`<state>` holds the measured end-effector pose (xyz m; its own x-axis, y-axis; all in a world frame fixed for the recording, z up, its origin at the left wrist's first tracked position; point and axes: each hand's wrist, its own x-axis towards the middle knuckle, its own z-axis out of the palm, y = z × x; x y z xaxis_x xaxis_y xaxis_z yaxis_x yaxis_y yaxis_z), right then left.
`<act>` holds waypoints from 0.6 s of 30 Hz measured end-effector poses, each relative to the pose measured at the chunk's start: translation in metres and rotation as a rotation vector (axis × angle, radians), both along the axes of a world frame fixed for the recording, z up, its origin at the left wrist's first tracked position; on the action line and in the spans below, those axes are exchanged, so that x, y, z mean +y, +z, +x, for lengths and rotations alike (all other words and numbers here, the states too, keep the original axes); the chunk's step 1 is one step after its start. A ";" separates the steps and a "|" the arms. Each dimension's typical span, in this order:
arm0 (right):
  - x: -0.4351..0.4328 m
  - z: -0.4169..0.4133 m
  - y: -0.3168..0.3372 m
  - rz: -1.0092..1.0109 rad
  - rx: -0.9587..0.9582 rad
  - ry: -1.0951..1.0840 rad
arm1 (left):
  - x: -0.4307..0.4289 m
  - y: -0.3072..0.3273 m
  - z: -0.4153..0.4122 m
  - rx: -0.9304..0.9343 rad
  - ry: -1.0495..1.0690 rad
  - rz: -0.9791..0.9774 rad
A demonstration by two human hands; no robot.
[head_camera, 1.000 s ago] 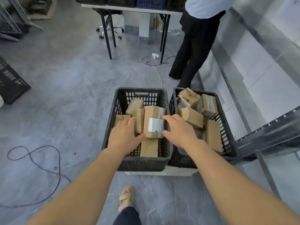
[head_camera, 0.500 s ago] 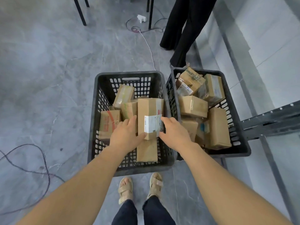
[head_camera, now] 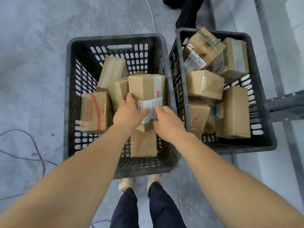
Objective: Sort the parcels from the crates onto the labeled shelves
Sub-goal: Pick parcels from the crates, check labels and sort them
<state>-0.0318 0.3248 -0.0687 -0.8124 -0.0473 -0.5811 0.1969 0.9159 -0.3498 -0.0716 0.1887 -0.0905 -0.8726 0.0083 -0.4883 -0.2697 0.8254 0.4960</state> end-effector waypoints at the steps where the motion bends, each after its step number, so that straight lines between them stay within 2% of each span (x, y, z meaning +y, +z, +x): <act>1: 0.000 -0.001 -0.003 -0.009 0.004 -0.004 | -0.001 -0.003 -0.003 -0.006 0.024 0.022; 8: -0.005 -0.005 -0.005 -0.141 0.007 -0.195 | -0.031 0.005 -0.008 -0.209 0.271 0.421; 13: -0.004 -0.009 0.010 -0.250 -0.017 -0.260 | -0.060 0.031 -0.005 -0.283 0.345 0.567; 15: -0.003 -0.010 0.023 -0.342 -0.026 -0.284 | -0.069 0.046 -0.003 -0.281 0.345 0.620; 18: -0.004 -0.010 0.047 -0.607 -0.048 -0.395 | -0.082 0.075 -0.001 -0.272 0.340 0.714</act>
<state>-0.0422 0.3208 -0.0215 -0.8100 -0.0809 -0.5808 0.5008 0.4198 -0.7569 -0.0723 0.1071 -0.0155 -0.7361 0.1534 -0.6593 -0.6330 0.1892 0.7507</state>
